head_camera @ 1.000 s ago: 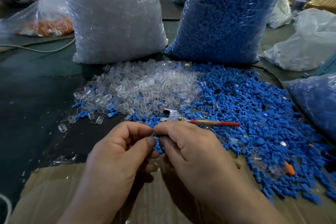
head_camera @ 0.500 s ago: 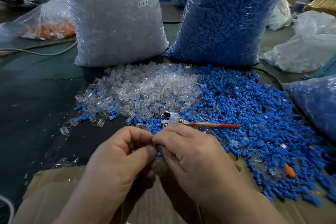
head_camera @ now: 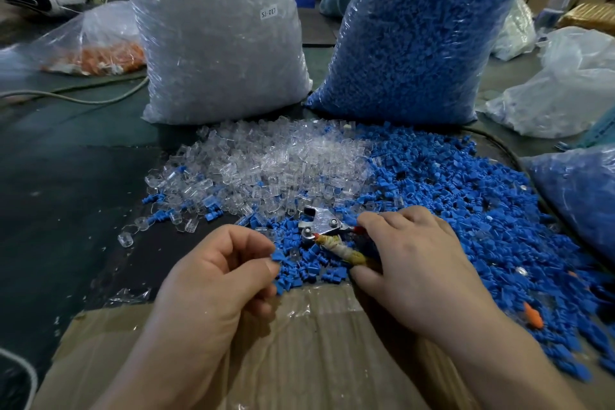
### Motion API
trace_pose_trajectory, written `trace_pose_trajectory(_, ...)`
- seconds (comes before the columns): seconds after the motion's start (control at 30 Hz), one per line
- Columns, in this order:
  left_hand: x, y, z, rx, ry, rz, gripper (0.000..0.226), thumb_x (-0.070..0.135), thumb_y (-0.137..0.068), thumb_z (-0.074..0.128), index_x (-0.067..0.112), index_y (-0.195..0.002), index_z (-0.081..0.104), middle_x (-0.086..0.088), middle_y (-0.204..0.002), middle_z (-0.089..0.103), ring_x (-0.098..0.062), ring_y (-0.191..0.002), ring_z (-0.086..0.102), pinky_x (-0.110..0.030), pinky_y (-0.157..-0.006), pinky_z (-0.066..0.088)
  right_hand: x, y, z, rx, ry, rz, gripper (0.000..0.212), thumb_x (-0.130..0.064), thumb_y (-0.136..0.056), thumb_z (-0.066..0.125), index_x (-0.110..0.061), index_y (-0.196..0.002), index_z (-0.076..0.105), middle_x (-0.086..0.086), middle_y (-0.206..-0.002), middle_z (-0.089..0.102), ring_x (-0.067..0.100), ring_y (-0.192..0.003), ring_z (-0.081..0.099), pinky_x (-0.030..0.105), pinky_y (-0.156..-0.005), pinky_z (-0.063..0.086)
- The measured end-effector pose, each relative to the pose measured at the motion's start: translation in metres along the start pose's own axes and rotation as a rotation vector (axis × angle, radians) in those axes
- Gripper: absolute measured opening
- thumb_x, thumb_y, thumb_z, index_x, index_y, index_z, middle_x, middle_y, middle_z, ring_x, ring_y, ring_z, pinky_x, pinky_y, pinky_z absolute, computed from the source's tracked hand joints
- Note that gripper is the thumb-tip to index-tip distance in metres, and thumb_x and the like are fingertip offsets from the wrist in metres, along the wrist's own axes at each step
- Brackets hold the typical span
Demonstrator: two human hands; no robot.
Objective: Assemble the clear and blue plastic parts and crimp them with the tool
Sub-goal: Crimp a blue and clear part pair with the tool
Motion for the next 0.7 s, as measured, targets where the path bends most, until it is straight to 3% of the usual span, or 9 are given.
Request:
trace_pose_trajectory(0.1,0.0,-0.001,-0.002,-0.003,0.059,-0.022,0.033,-0.007,-0.087,0.063,0.021,-0.071,0.072,-0.011,-0.057,0.059,-0.017,-0.043,0.052,-0.025,-0.036,0.046,-0.001,-0.003,-0.007,0.051,-0.043,0.019,0.045,-0.053,-0.081,0.046,-0.035,-0.122,0.046,-0.012,-0.11,0.059,0.019,-0.105,0.04,0.038,-0.092,0.03)
trace_pose_trajectory(0.23,0.001,-0.001,-0.004,-0.006,0.115,-0.019,0.031,-0.004,-0.089,0.061,0.022,-0.075,0.071,-0.009,-0.061,0.061,-0.018,-0.044,0.054,-0.028,-0.04,0.046,-0.01,0.002,-0.026,0.162,-0.182,-0.026,0.043,-0.051,-0.079,0.035,-0.033,-0.116,0.044,-0.012,-0.095,0.055,0.015,-0.087,0.043,0.036,-0.078,0.036)
trace_pose_trajectory(0.33,0.001,-0.002,-0.006,0.022,0.145,-0.008,0.025,0.001,-0.086,0.064,0.023,-0.078,0.071,-0.01,-0.065,0.065,-0.018,-0.045,0.054,-0.03,-0.041,0.046,-0.023,0.012,-0.038,0.188,-0.273,-0.116,0.041,-0.052,-0.08,0.038,-0.034,-0.116,0.045,-0.017,-0.089,0.052,0.009,-0.081,0.045,0.024,-0.065,0.036)
trace_pose_trajectory(0.4,0.002,-0.002,-0.008,0.037,0.157,0.019,0.014,0.011,-0.076,0.069,0.024,-0.081,0.073,-0.011,-0.072,0.07,-0.02,-0.052,0.059,-0.029,-0.042,0.047,-0.035,0.018,-0.038,0.149,-0.267,-0.201,0.046,-0.055,-0.077,0.042,-0.032,-0.116,0.051,-0.016,-0.09,0.056,0.01,-0.08,0.05,0.023,-0.065,0.039)
trace_pose_trajectory(0.5,0.004,-0.002,-0.009,0.031,0.19,0.059,0.013,0.014,-0.073,0.07,0.022,-0.083,0.074,-0.011,-0.078,0.072,-0.02,-0.056,0.06,-0.028,-0.042,0.05,-0.045,0.022,-0.033,0.093,-0.263,-0.264,0.051,-0.054,-0.075,0.044,-0.027,-0.116,0.058,-0.011,-0.089,0.06,0.016,-0.082,0.055,0.032,-0.067,0.046)
trace_pose_trajectory(0.7,0.013,-0.002,-0.012,0.056,0.099,0.162,0.015,0.021,-0.068,0.069,0.026,-0.081,0.074,-0.007,-0.081,0.073,-0.013,-0.059,0.063,-0.021,-0.045,0.05,-0.044,0.022,-0.031,0.058,-0.251,-0.259,0.054,-0.053,-0.076,0.037,-0.029,-0.122,0.054,-0.011,-0.099,0.061,0.015,-0.092,0.053,0.032,-0.075,0.046)
Point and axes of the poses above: each hand's wrist, its own y-axis away from the middle knuckle, its own z-axis out of the palm, x = y × z, the point moved 10 cm from there along -y, towards the middle knuckle
